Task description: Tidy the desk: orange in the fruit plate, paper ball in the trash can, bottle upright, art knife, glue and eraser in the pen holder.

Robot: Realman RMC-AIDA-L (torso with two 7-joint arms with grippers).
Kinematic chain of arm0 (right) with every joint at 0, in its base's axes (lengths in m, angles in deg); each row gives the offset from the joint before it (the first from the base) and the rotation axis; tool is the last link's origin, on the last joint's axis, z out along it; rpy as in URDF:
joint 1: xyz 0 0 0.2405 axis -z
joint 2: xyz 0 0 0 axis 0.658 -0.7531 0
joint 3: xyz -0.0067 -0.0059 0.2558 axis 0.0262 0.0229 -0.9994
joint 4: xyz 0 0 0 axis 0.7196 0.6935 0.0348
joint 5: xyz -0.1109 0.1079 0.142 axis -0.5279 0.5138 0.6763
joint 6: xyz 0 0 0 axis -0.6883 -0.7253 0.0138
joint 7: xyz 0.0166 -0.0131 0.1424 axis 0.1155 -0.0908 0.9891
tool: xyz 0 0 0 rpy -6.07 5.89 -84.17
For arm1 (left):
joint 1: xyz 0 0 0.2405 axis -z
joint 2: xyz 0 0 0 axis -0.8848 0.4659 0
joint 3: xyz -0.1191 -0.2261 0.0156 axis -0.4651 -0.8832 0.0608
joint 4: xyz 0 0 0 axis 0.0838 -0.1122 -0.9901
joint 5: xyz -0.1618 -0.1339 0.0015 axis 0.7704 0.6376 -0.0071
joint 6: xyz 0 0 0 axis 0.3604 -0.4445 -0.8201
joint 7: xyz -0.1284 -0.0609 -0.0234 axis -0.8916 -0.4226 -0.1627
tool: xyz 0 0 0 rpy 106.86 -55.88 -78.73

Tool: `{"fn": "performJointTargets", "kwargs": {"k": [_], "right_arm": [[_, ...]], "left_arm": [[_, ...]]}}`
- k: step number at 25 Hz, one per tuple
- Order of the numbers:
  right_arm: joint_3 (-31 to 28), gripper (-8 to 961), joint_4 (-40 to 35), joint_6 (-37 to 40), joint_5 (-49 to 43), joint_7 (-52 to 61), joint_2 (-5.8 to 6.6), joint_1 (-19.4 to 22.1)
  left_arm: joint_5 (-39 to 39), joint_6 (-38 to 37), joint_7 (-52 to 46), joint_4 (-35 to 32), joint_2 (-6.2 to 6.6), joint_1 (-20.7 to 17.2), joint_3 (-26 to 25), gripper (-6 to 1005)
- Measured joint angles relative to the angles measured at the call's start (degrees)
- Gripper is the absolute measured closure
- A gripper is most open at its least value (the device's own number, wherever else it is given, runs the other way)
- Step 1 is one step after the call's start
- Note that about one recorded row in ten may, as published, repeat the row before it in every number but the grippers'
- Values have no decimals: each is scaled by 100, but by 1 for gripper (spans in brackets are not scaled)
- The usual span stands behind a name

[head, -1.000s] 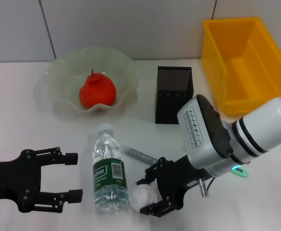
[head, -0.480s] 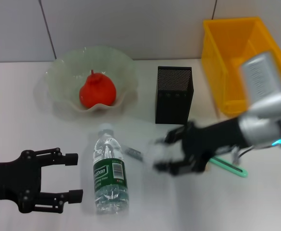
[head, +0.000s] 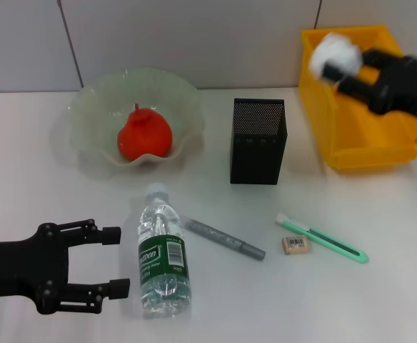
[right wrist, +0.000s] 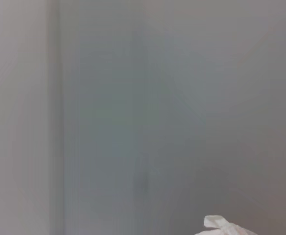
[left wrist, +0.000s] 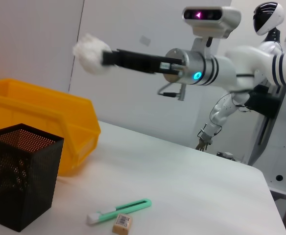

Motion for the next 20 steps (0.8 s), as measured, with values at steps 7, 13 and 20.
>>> {"fn": "performJointTargets", "kwargs": {"k": [7, 13, 20], "right_arm": [[-22, 389, -403, -1688, 541, -428, -13, -84], [-22, 355, -526, -2309, 736, -462, -6, -103], [9, 315, -545, -2411, 739, -519, -3, -116]], "left_arm": [[-4, 17, 3, 0, -47, 17, 1, 137], [5, 23, 3, -1, -53, -7, 0, 137], [27, 32, 0, -3, -53, 6, -6, 137]]}}
